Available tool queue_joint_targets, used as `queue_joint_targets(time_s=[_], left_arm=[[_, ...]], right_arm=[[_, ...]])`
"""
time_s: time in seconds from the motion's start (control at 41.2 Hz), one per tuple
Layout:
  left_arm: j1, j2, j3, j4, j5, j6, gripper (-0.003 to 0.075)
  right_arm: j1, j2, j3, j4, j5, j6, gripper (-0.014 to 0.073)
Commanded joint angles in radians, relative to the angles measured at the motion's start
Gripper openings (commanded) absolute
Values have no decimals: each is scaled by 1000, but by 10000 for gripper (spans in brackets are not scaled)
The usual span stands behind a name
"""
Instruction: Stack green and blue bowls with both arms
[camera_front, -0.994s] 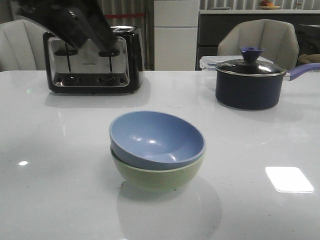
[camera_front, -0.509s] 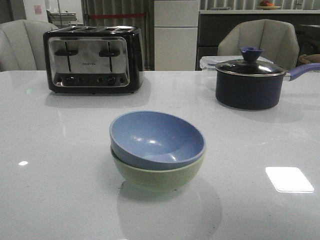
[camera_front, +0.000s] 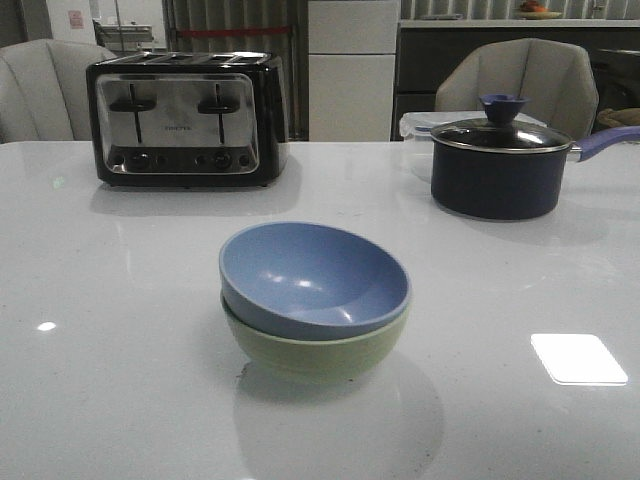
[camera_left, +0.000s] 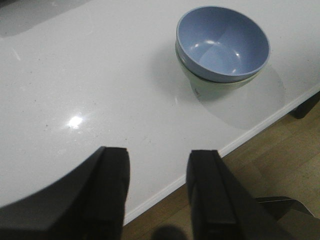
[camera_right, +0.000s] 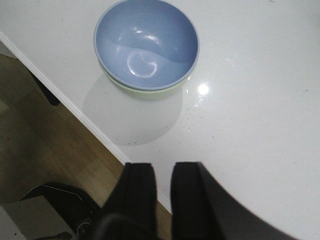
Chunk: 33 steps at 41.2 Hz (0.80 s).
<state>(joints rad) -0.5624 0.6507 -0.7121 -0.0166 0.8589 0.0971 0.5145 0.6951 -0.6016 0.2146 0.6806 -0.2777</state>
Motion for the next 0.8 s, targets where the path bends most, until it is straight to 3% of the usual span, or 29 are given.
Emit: queue_joint_targets(time_s=[0.0,0.073,0.146,0.776], left_arm=[[-6,-3,-28,-2,-73,-11,221],[-6,-3,-28,-2,-81,-11,149],[-6,-3,-28,-2,-83,-11,89],[8,-30,-21,-8,-85,-9,93]], right_arm=[[0,-6,-26,-1,-62,-9,80],[0,-6,-26,-1,-62,-9,22],[0,-6,-26,-1,-63,-9,27],[0,-6,-26,-1,-62,-9,27]])
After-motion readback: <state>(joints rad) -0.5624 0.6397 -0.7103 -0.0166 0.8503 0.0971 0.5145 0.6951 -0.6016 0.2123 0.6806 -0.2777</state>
